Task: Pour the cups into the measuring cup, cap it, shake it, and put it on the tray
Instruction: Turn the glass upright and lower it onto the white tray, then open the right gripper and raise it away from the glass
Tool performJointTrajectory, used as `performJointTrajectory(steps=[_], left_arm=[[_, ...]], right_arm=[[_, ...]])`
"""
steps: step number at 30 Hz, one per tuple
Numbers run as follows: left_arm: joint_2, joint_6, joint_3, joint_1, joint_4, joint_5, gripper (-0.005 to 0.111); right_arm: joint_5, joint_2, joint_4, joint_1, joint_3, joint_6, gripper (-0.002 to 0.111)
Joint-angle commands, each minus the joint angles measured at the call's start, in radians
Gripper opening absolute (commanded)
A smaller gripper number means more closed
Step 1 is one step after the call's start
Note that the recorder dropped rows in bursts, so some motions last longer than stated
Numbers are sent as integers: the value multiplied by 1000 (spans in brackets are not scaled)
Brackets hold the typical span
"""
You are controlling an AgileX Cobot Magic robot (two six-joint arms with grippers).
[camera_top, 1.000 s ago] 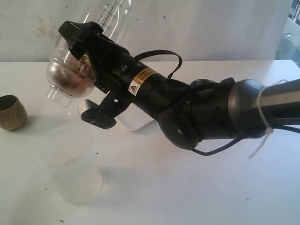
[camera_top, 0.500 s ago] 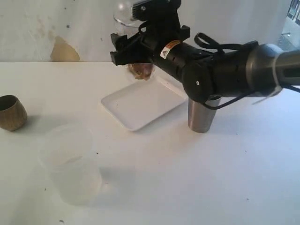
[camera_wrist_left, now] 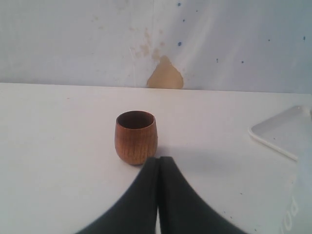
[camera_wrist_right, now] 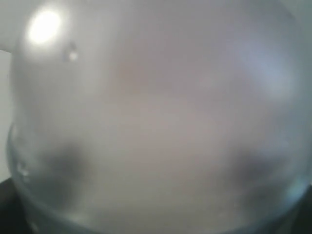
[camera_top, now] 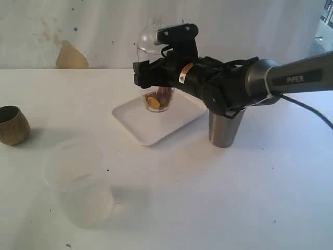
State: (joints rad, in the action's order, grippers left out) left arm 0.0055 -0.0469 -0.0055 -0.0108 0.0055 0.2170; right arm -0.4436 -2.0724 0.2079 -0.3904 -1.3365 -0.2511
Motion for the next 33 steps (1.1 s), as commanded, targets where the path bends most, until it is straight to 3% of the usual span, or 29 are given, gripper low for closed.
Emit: performJointTrajectory(steps=[1,3,5,7,9,10,29,33], left_arm=[[-6,1,5,0,2,-7,0],[-6,1,5,0,2,-7,0],[-6,1,5,0,2,-7,0],[-6,1,5,0,2,-7,0],[-6,1,5,0,2,-7,0],[-6,1,5,0,2,-7,0],[-6,1,5,0,2,-7,0],[-6,1,5,0,2,-7,0]], right_arm=[[-71,-65,14,4,-29,24,1],[-94,-84,14,4,-29,24,10],[-102,-95,14,4,-29,24,29],[-100,-99,12,2,-29,24,67],[-76,-99,14,2,-29,39,85],[-69,-99,14,2,-29,46,88],[-19,39,14,2,-29,46,89],[71,108,18,2,-29,46,87]])
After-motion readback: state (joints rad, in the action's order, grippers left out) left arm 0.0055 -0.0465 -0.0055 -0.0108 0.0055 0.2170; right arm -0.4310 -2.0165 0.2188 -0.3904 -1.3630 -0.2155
